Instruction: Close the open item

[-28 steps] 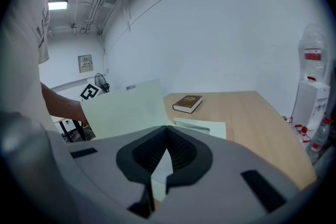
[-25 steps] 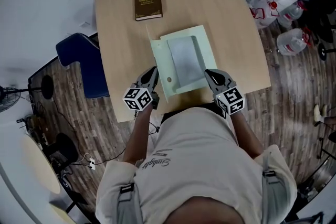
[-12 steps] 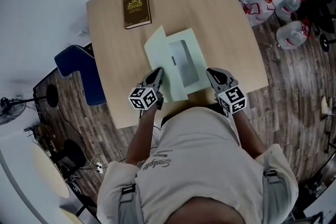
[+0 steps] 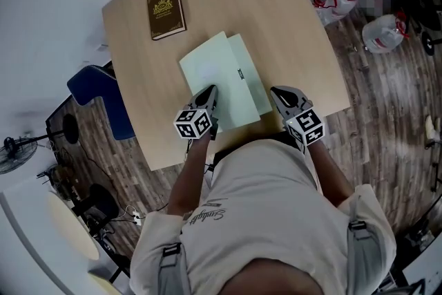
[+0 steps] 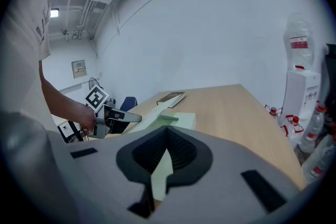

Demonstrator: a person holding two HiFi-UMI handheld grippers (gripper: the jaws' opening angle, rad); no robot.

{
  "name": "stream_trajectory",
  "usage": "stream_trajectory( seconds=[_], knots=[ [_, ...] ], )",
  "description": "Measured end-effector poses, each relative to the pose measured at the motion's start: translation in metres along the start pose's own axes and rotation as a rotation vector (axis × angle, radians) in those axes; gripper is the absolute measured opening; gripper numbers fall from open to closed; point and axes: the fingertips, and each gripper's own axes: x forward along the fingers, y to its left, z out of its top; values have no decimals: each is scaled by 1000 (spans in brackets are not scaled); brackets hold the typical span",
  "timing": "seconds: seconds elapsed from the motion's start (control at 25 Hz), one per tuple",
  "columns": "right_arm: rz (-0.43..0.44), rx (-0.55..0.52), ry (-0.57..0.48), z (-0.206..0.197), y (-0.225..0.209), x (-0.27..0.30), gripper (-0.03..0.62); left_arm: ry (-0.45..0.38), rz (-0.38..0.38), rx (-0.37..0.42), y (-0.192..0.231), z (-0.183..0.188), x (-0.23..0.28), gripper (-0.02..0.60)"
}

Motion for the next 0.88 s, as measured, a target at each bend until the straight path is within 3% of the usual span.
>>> stream_trajectory(
  seconds=[0.6, 0.88],
  knots=[
    [2, 41, 14, -15, -26, -5, -11, 164, 40, 64, -6, -21, 37, 17],
    [27, 44, 28, -16, -33, 5, -11, 230, 51, 139, -11, -32, 48, 17]
  ],
)
